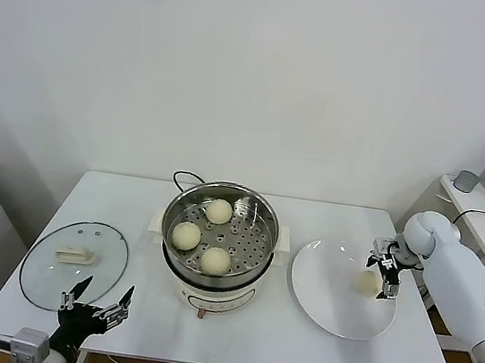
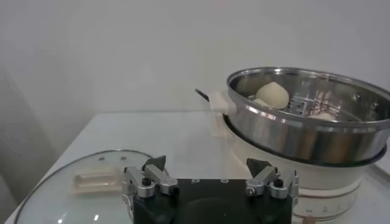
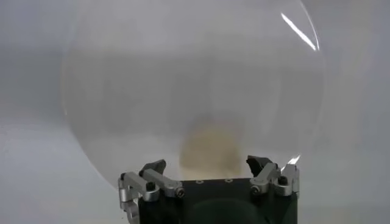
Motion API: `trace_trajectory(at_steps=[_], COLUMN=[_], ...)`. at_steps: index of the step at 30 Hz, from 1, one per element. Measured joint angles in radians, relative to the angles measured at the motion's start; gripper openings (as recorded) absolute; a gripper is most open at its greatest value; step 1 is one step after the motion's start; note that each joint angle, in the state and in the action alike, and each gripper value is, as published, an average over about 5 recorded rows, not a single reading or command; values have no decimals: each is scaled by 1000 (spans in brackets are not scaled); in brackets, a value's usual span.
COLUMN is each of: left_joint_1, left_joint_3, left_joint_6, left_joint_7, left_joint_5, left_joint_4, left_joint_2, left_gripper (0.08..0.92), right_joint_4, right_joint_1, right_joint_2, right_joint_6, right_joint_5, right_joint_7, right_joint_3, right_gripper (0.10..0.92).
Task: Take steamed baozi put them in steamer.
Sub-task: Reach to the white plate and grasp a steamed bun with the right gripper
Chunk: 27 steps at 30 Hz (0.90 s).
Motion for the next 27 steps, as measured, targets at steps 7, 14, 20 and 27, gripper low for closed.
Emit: trace_trajectory(at_steps=[7,14,20,27], left_joint_1=[0,-1,-3,-5], left_joint_3=[-2,-1,1,1], left_joint_6=[0,0,0,0], left_joint_7=[0,0,0,0], left_joint_5=[-1,-2,-2,-2], left_joint_4=[0,4,8,10], left_joint_2=[0,0,0,0], left_gripper=[823,823,823,823], right_joint_4=[-26,-50,-67,-74], right_joint_1=[-5,-5,-4,-3], right_joint_2=[20,30,39,44], right_joint_6=[-5,-8,-10,-10], right_joint_5=[-20,-36,-40,-38], right_joint_7=[6,17,21,22], right_joint_3=[9,16,19,19], right_gripper=[823,823,823,747])
